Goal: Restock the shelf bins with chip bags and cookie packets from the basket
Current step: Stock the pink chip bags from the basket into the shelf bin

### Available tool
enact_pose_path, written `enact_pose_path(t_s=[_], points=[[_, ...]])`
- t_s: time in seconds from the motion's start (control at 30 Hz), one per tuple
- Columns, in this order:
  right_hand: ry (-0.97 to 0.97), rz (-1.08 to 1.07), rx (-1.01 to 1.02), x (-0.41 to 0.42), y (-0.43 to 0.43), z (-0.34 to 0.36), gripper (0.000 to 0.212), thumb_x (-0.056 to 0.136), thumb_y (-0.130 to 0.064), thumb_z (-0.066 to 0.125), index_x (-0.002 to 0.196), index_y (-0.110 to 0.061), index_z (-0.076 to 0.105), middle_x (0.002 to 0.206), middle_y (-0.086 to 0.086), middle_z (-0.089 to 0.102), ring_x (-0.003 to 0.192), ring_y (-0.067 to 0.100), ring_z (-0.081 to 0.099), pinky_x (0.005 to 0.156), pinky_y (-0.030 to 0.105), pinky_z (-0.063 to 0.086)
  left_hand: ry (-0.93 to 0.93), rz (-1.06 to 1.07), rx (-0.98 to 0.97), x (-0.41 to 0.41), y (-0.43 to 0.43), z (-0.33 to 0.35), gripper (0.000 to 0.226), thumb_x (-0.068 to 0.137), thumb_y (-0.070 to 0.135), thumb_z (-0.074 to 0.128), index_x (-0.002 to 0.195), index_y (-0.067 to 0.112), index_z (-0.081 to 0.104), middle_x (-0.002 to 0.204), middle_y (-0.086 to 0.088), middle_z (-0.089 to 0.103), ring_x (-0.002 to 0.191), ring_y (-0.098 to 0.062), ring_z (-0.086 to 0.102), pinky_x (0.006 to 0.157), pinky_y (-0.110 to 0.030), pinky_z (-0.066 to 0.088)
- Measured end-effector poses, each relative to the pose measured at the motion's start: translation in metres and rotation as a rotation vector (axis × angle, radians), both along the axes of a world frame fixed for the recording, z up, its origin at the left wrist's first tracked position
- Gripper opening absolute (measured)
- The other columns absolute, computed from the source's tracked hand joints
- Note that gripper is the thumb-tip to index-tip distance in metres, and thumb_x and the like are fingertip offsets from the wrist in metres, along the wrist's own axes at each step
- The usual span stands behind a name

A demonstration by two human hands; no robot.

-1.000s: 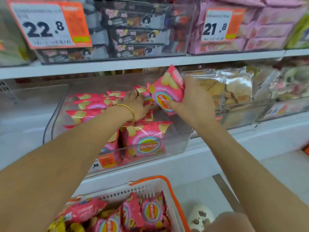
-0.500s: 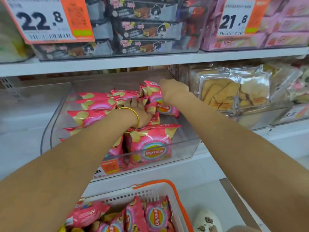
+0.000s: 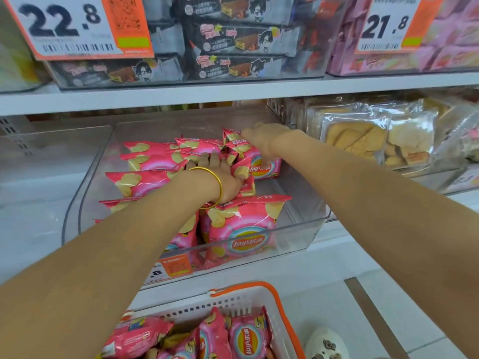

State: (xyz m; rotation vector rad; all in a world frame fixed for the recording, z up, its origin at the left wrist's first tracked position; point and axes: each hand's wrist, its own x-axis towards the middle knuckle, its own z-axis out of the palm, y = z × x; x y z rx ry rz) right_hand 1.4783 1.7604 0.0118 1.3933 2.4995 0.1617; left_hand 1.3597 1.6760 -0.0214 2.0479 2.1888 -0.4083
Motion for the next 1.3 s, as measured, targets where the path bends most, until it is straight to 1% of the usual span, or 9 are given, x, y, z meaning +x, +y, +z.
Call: enact_pose_path(t_s=[0.23,0.37,0.43,0.53,0.9,1.0,1.1,1.2,1.3], points=[[-0.023,-0.060,-0.099,-0.004,-0.003,-0.013,0.093,0.069,-0.015,0.083,0.143,-0.010,0.026,0.135,0.017,0.043,0.120,0.034,0.048,0.095,0.040,0.045,0.038,0.002,0.008,0.000,0.000,-0.002,0.071,0.096,0.059,0.011,0.152,0.014,0.008,0.159,-0.010,-0.001,0.145,-0.034,0.001,0.117,-0.050,0.007],[-0.202,-0.023,0.272,-0.006,-0.009,-0.015,0.073,0.085,-0.027,0.067,0.143,-0.014,0.025,0.139,0.013,0.041,0.128,0.032,0.039,0.097,0.042,0.037,0.029,-0.009,0.010,-0.001,-0.001,-0.002,0.072,0.096,0.058,0.011,0.152,0.013,0.008,0.159,-0.010,-0.001,0.145,-0.033,0.001,0.117,-0.049,0.006],[-0.173,-0.094,0.389,-0.008,-0.011,-0.019,0.061,0.088,-0.025,0.061,0.140,-0.013,0.031,0.137,0.011,0.043,0.125,0.031,0.041,0.089,0.039,0.038,0.025,-0.009,0.006,-0.001,0.000,-0.001,0.072,0.096,0.058,0.012,0.151,0.012,0.008,0.159,-0.010,-0.002,0.145,-0.033,0.000,0.117,-0.049,0.006],[-0.047,-0.180,0.306,-0.006,-0.012,-0.031,0.056,0.088,-0.014,0.060,0.138,-0.012,0.035,0.133,0.014,0.042,0.120,0.035,0.045,0.079,0.038,0.044,0.021,-0.014,0.010,-0.002,0.000,-0.003,0.072,0.096,0.058,0.011,0.152,0.013,0.008,0.159,-0.010,-0.001,0.145,-0.034,0.000,0.117,-0.049,0.006],[-0.018,-0.130,0.135,-0.009,-0.011,-0.031,0.067,0.088,-0.008,0.061,0.142,-0.007,0.022,0.139,0.024,0.032,0.130,0.042,0.033,0.097,0.046,0.041,0.007,-0.034,0.037,-0.003,0.004,-0.006,0.072,0.096,0.059,0.012,0.151,0.013,0.011,0.158,-0.011,0.005,0.144,-0.035,0.006,0.117,-0.050,0.010],[0.144,-0.118,0.087,0.008,-0.020,-0.015,0.056,0.087,0.002,0.057,0.136,-0.003,0.030,0.131,0.025,0.040,0.121,0.043,0.045,0.097,0.047,0.043,-0.082,-0.053,0.101,-0.004,0.002,0.004,0.067,0.097,0.055,0.017,0.146,0.010,0.026,0.151,-0.016,0.024,0.138,-0.037,0.022,0.113,-0.048,0.021],[0.351,-0.097,0.122,0.033,-0.044,0.002,0.041,0.088,-0.001,0.055,0.127,-0.001,0.044,0.125,0.021,0.049,0.115,0.038,0.051,0.094,0.038,0.042,-0.272,-0.175,0.330,-0.008,-0.013,0.021,0.049,0.099,0.042,0.028,0.123,0.005,0.049,0.126,-0.019,0.048,0.117,-0.036,0.045,0.099,-0.045,0.038],[0.551,-0.032,0.246,0.055,-0.102,0.016,0.035,0.087,-0.002,0.052,0.122,-0.005,0.056,0.120,0.016,0.058,0.112,0.031,0.053,0.093,0.032,0.037,-0.471,-0.449,0.657,-0.017,-0.058,0.032,0.038,0.096,0.032,0.036,0.108,0.002,0.058,0.106,-0.017,0.057,0.102,-0.033,0.053,0.089,-0.040,0.039],[0.863,0.144,0.304,0.046,-0.186,0.019,0.033,0.083,0.001,0.055,0.114,-0.006,0.063,0.107,0.008,0.064,0.095,0.018,0.057,0.085,0.024,0.038,-0.609,-0.604,0.774,-0.037,-0.125,0.029,0.034,0.090,0.024,0.040,0.108,0.004,0.061,0.099,-0.012,0.062,0.094,-0.024,0.054,0.083,-0.029,0.038]])
